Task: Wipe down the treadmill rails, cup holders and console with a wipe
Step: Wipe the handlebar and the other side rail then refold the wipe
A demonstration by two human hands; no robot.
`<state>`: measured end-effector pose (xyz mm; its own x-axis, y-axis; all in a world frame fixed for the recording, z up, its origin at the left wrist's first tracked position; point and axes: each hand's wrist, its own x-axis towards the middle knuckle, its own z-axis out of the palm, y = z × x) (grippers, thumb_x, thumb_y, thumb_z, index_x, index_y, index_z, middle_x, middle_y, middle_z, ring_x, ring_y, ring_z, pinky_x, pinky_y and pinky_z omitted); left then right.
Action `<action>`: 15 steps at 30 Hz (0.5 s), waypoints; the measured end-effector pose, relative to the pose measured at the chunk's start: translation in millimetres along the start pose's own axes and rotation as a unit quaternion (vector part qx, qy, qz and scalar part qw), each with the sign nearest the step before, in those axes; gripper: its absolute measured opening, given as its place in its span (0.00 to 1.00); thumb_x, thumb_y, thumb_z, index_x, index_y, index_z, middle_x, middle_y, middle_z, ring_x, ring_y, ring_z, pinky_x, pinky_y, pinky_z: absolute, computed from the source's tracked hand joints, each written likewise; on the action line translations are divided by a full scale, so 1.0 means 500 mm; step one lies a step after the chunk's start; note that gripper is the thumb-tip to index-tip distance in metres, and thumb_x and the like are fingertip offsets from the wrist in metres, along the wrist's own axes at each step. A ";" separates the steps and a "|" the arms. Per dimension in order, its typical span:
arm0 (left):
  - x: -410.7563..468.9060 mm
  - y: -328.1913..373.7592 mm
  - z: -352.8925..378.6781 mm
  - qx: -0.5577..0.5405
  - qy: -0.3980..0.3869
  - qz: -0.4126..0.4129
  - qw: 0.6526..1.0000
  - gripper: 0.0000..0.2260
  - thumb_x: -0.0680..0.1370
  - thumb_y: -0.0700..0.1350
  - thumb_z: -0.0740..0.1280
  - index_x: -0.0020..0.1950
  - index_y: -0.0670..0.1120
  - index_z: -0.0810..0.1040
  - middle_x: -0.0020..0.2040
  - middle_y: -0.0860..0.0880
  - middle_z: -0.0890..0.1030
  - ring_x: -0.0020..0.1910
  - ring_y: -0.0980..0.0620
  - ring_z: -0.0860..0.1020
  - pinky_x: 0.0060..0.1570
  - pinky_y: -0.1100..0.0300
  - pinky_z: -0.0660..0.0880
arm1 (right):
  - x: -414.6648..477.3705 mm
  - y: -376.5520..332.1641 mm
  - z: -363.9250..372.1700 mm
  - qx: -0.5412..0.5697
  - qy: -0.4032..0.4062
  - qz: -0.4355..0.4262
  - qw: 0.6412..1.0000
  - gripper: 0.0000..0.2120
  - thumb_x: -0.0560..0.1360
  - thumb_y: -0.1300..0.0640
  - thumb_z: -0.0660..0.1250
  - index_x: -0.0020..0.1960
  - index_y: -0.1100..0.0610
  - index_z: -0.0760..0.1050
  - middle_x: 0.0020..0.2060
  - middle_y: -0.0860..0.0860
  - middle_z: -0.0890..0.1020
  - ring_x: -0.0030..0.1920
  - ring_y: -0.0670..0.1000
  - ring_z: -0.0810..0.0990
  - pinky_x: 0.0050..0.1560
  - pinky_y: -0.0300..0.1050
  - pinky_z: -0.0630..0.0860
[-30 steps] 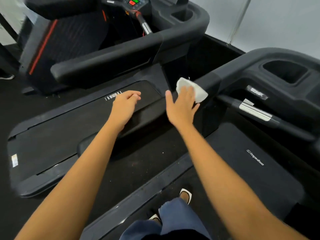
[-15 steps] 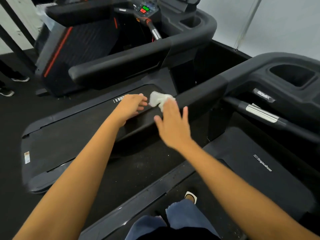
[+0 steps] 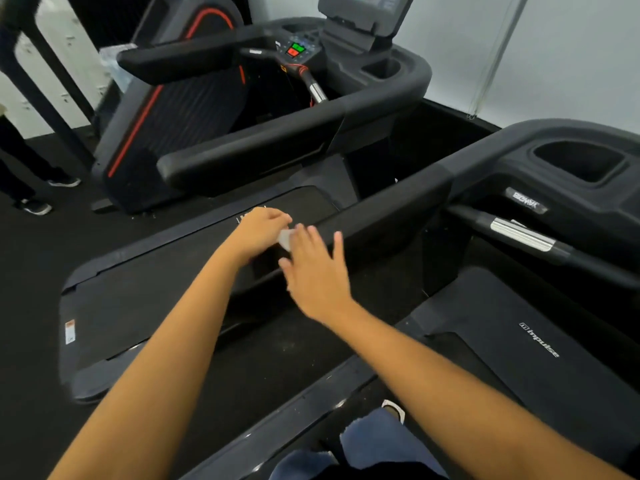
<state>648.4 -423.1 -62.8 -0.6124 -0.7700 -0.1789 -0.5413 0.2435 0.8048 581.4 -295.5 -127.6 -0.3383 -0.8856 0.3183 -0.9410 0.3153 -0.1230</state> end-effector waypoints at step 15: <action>0.061 0.118 0.161 0.105 0.016 0.048 0.993 0.10 0.79 0.46 0.59 0.56 0.46 0.78 0.46 0.50 0.78 0.46 0.51 0.73 0.43 0.59 0.67 | -0.015 0.157 -0.041 0.258 0.046 -0.052 0.964 0.15 0.74 0.68 0.64 0.58 0.59 0.80 0.51 0.55 0.84 0.51 0.55 0.83 0.47 0.52 0.81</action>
<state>551.5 -384.9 -66.4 -0.6501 -0.7549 -0.0863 -0.5914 0.4313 0.6814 509.8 -257.4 -120.5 -0.2644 -0.8616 0.4333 -0.8482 -0.0061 -0.5297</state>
